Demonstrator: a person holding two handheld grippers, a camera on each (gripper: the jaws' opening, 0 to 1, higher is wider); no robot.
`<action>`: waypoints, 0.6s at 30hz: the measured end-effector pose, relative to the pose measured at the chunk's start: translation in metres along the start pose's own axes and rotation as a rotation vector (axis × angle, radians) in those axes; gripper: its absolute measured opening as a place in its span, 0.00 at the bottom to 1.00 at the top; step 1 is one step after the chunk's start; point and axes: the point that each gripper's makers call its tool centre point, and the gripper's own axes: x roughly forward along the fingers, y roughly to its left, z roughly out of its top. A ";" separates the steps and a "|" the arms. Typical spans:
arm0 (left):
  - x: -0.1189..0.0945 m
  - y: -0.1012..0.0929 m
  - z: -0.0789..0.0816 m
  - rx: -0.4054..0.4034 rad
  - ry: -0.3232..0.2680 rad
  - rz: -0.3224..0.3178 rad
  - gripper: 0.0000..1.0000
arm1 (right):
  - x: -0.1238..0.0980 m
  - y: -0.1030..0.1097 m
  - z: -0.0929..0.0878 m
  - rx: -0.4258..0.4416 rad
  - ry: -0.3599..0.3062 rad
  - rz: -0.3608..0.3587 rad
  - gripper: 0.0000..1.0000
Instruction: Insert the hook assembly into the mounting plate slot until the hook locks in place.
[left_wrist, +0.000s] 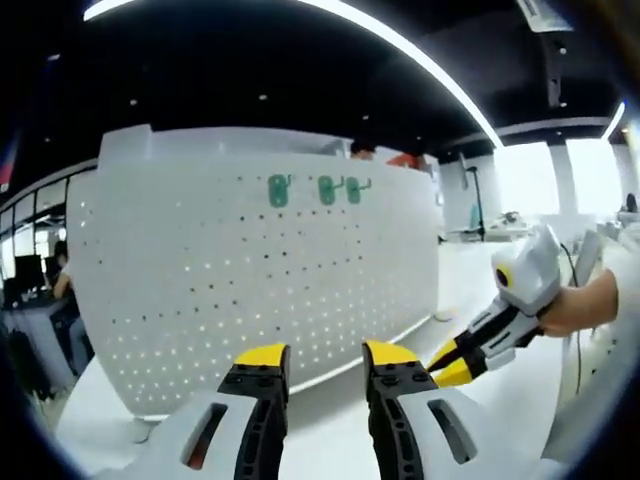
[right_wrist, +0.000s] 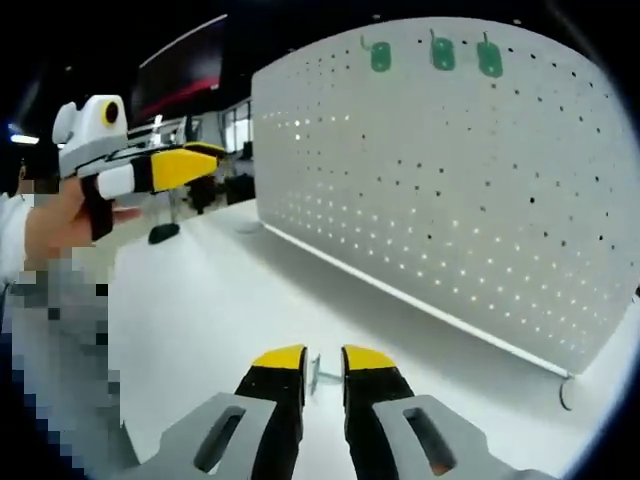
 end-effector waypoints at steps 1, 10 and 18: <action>0.000 -0.001 -0.001 0.000 0.002 -0.002 0.30 | 0.002 0.001 -0.001 -0.002 0.005 0.004 0.11; 0.001 -0.005 -0.004 -0.001 0.011 -0.017 0.29 | 0.026 0.005 -0.010 -0.027 0.059 0.032 0.08; 0.002 -0.008 -0.009 0.003 0.029 -0.030 0.28 | 0.043 0.007 -0.024 -0.027 0.118 0.045 0.05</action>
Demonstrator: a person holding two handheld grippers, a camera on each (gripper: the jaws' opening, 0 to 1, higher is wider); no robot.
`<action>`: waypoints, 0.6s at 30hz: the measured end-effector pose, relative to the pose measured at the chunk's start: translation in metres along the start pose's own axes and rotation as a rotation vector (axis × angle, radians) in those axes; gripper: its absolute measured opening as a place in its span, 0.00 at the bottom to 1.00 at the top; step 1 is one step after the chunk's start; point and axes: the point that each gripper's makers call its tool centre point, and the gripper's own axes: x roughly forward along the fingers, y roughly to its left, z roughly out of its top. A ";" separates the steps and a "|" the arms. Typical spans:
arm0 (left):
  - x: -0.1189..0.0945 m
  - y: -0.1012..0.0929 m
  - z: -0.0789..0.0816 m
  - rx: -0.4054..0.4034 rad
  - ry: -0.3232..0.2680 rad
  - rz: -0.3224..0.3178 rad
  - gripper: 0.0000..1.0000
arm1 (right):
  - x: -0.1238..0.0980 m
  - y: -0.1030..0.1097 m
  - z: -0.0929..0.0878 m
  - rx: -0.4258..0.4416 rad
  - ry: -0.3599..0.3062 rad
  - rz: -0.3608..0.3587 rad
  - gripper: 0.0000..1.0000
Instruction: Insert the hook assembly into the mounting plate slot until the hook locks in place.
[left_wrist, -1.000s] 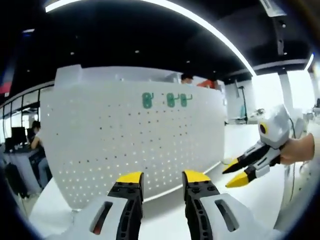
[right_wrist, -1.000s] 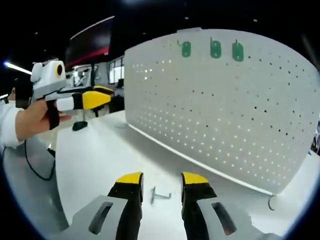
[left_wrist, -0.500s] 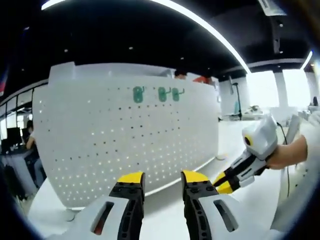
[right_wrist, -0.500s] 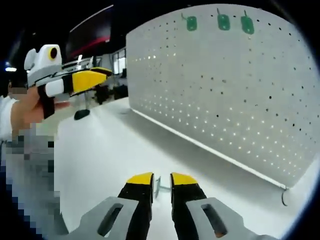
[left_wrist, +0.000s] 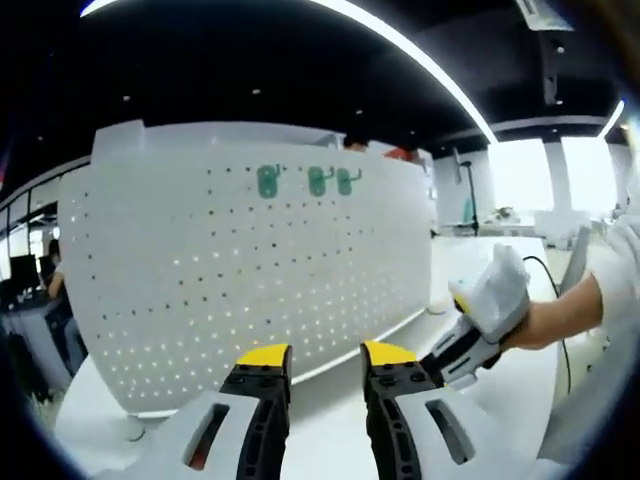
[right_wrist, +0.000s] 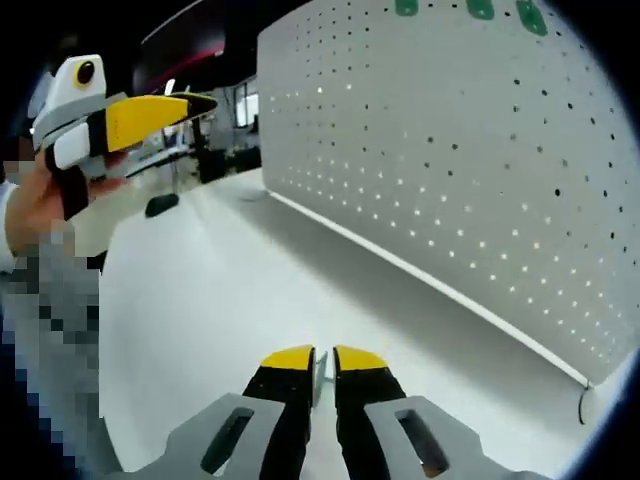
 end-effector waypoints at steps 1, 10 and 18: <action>0.000 -0.001 -0.001 -0.002 0.002 -0.002 0.28 | 0.001 -0.001 -0.001 0.003 0.004 0.000 0.05; 0.001 -0.003 -0.002 0.002 0.007 -0.014 0.27 | 0.008 -0.003 -0.010 0.031 0.035 0.004 0.04; 0.001 -0.002 -0.002 -0.002 0.008 -0.011 0.27 | 0.010 -0.001 -0.014 0.046 0.051 0.013 0.02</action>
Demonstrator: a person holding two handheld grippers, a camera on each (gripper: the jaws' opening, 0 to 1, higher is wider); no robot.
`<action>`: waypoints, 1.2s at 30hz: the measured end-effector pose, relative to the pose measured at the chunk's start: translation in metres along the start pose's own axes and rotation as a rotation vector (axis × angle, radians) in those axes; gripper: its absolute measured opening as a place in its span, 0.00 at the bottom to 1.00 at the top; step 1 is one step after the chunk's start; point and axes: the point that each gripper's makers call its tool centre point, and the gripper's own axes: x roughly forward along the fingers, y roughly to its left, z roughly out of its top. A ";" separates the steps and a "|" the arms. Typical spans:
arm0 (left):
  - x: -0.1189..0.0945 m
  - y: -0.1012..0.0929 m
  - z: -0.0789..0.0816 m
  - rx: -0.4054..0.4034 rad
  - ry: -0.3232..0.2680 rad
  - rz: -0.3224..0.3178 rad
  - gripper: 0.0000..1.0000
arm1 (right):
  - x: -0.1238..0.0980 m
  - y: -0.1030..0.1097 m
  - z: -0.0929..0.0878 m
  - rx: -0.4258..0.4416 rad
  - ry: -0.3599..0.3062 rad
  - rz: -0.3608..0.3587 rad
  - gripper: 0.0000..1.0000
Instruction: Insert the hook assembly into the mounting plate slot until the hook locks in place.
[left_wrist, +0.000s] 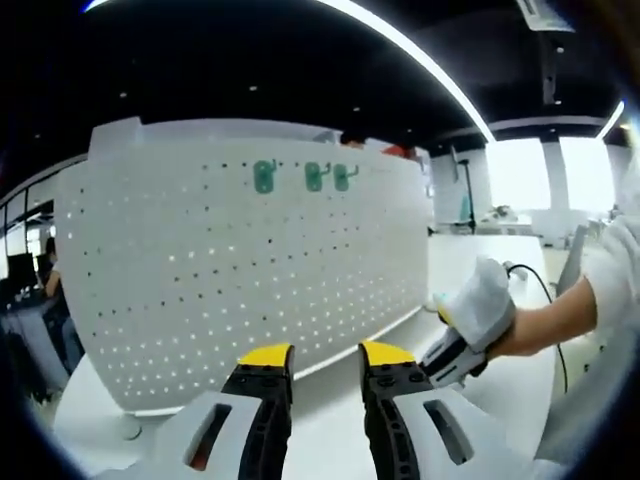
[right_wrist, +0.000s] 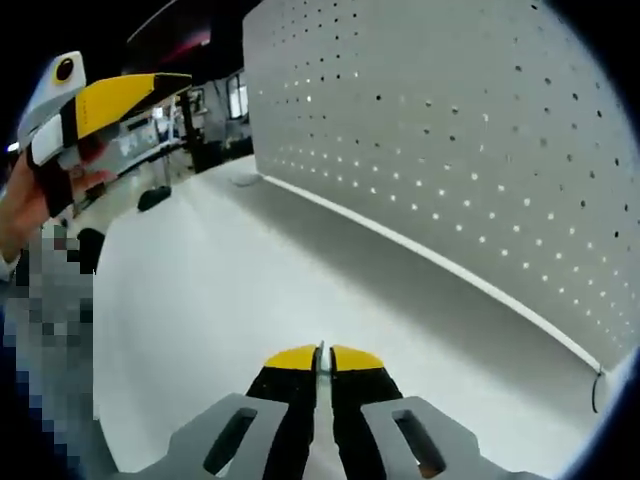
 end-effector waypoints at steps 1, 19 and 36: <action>0.000 0.000 0.000 0.000 0.001 -0.001 0.27 | 0.000 0.000 0.000 0.001 0.000 0.001 0.01; 0.001 -0.007 -0.003 0.004 0.016 -0.020 0.26 | -0.007 0.001 -0.002 -0.014 -0.015 0.000 0.00; 0.006 -0.023 -0.017 0.008 0.074 -0.094 0.22 | -0.028 0.008 0.025 -0.132 -0.092 -0.025 0.00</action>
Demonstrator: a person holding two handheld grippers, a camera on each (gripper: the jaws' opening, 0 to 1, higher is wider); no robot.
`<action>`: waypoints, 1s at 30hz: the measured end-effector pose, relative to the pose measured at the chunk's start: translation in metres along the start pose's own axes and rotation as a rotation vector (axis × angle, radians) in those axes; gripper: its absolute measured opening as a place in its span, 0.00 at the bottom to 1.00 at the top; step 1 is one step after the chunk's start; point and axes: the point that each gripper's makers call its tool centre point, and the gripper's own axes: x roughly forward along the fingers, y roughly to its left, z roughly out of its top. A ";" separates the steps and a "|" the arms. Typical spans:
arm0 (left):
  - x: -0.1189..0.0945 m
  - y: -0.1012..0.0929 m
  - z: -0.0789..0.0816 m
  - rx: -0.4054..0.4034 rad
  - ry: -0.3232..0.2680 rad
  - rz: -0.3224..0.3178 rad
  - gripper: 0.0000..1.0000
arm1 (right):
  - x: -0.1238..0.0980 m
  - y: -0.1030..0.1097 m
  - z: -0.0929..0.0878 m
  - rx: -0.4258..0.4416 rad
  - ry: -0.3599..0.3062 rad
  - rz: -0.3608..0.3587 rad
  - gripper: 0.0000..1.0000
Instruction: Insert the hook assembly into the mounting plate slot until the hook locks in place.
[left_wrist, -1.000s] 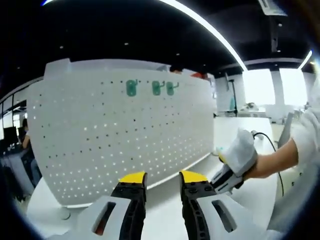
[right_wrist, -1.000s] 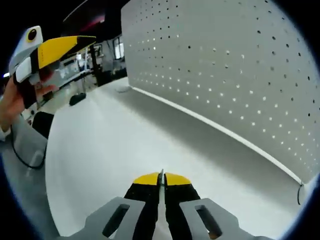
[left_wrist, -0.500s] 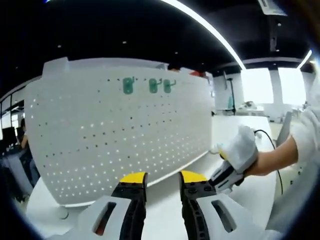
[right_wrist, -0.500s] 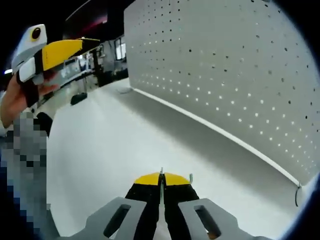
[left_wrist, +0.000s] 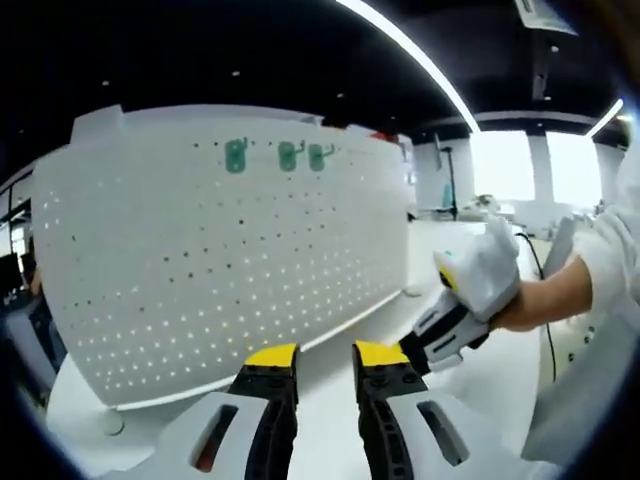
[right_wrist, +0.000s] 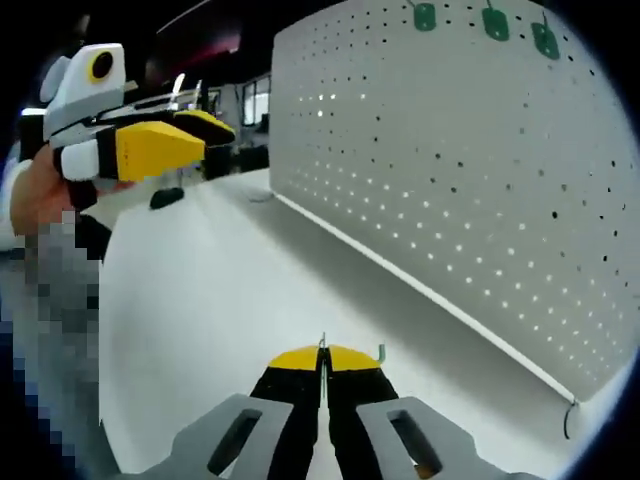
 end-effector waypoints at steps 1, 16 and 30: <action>0.000 -0.001 -0.001 0.001 0.003 -0.007 0.21 | -0.002 0.000 0.003 -0.006 -0.009 -0.001 0.00; 0.005 -0.012 -0.013 0.021 0.050 -0.058 0.15 | -0.022 0.013 0.040 -0.106 -0.094 -0.001 0.00; 0.005 -0.009 -0.022 -0.108 0.081 -0.071 0.19 | -0.027 0.031 0.061 -0.321 -0.155 -0.004 0.00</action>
